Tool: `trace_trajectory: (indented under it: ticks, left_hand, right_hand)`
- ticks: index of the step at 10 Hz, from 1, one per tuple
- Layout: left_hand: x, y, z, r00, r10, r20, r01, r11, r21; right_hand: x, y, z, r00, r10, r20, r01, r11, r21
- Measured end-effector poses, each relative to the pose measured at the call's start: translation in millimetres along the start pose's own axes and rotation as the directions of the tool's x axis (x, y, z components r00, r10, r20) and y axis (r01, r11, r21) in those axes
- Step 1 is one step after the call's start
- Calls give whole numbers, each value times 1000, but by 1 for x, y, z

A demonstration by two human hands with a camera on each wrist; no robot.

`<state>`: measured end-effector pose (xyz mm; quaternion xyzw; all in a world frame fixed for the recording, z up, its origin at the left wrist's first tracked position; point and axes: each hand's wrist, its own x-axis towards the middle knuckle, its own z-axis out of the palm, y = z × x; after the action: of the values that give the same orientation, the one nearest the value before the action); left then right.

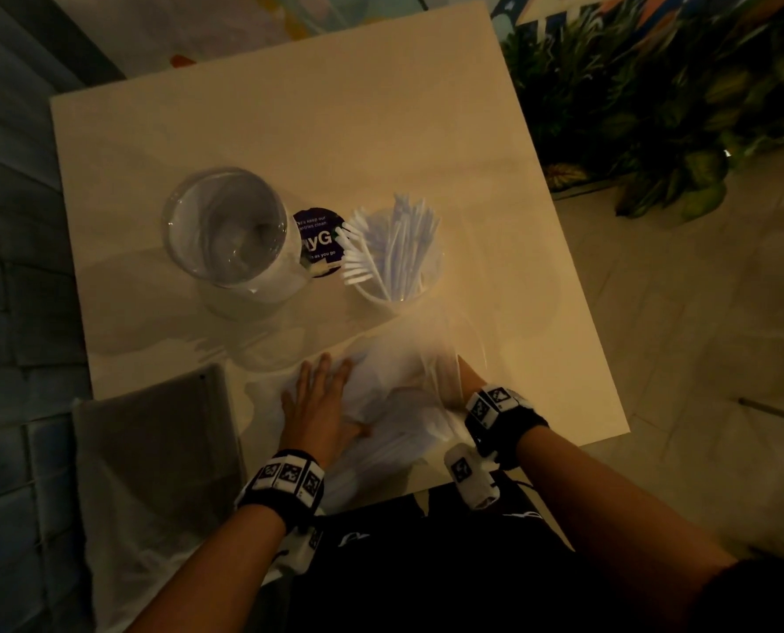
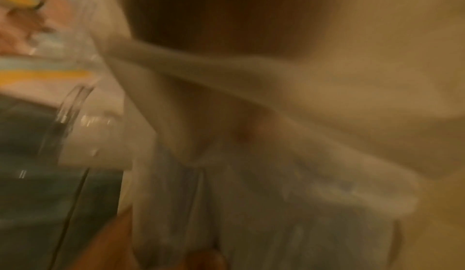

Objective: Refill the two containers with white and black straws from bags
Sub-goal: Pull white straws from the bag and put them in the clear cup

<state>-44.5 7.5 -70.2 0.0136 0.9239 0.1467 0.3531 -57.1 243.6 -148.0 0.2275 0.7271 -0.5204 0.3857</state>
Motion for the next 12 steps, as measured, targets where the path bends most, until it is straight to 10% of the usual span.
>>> trace_trajectory:
  ticks: [2, 4, 6, 12]
  left_hand:
    - [0, -4, 4, 1000, -4, -4, 4, 1000, 17]
    - [1, -2, 6, 1000, -5, 16, 4, 1000, 21]
    - [2, -1, 7, 1000, -12, 23, 12, 1000, -2]
    - [3, 0, 7, 1000, 0, 28, 0, 1000, -5]
  right_hand:
    - [-70, -71, -45, 978, -147, -149, 167, 978, 129]
    - [-63, -60, -36, 949, 60, -308, 103, 868, 485]
    - [-60, -55, -25, 949, 101, -298, -38, 977, 209]
    - [-57, -76, -6, 885, -80, -459, 232, 930, 285]
